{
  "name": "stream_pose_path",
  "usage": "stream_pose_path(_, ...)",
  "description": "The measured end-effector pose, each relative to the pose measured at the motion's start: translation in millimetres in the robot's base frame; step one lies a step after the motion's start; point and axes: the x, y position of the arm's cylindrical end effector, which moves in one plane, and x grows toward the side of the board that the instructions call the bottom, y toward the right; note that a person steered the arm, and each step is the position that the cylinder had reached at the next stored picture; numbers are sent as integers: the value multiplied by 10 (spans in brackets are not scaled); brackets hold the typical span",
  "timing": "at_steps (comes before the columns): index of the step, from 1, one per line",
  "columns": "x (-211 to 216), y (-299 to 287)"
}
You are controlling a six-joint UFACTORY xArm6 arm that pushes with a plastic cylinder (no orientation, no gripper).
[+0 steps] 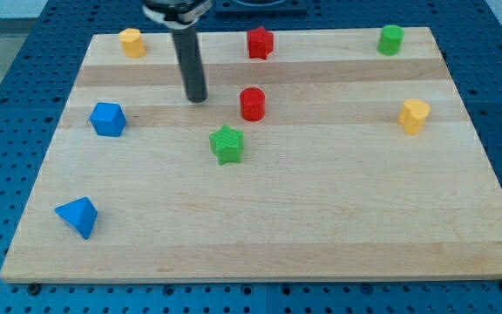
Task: Move the red circle towards bottom center
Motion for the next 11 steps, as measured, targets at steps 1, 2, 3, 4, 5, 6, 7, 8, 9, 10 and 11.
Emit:
stream_pose_path(1,-41,293)
stream_pose_path(2,-32,493)
stream_pose_path(3,13,634)
stream_pose_path(4,172,668)
stream_pose_path(5,365,680)
stream_pose_path(6,436,805)
stream_pose_path(7,465,982)
stream_pose_path(8,615,1064)
stream_pose_path(9,845,1064)
stream_pose_path(10,994,1145)
stream_pose_path(11,1108,1302)
